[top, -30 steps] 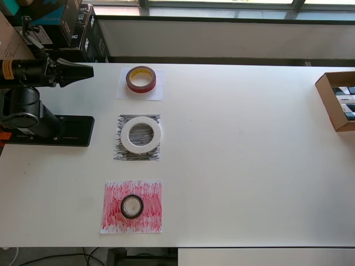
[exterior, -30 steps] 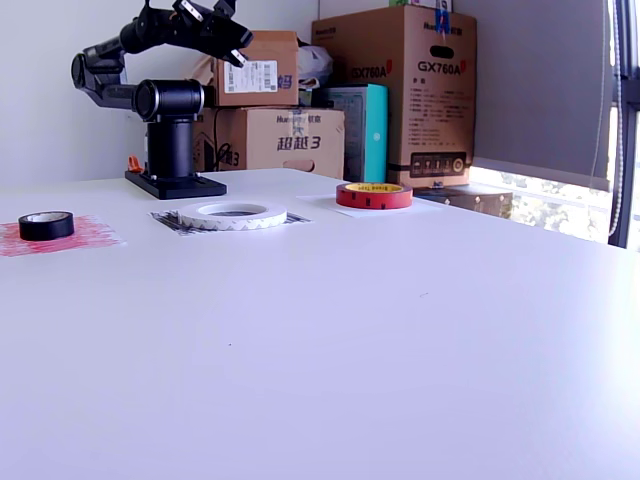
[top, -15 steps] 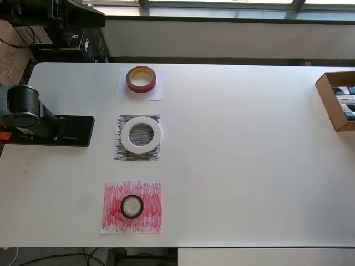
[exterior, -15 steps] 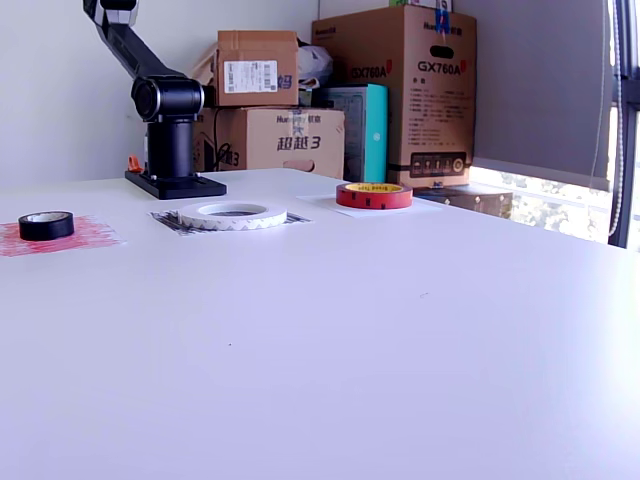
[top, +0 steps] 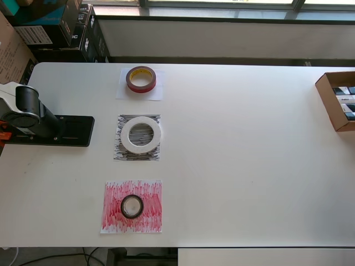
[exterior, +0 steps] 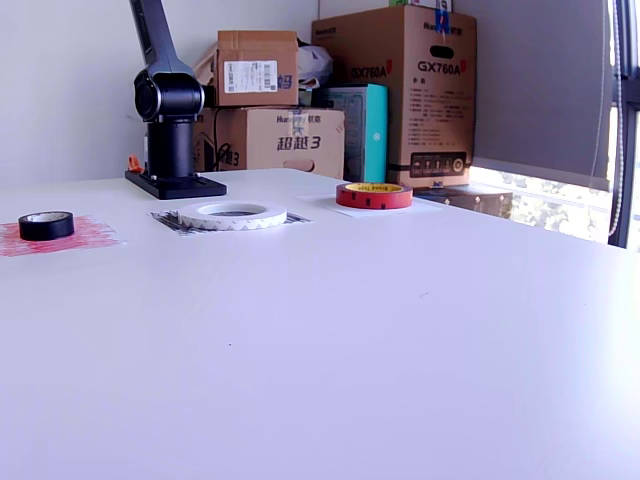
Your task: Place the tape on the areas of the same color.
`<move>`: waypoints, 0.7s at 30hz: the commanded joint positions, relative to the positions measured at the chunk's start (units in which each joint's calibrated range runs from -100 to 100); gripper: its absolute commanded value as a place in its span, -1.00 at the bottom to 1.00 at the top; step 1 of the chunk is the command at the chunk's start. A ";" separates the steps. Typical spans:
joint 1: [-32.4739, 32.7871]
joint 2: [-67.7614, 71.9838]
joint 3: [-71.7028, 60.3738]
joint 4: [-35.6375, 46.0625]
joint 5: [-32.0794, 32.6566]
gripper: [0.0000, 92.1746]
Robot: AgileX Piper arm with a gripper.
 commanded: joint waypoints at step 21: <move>6.71 8.46 24.83 -0.13 5.71 -0.91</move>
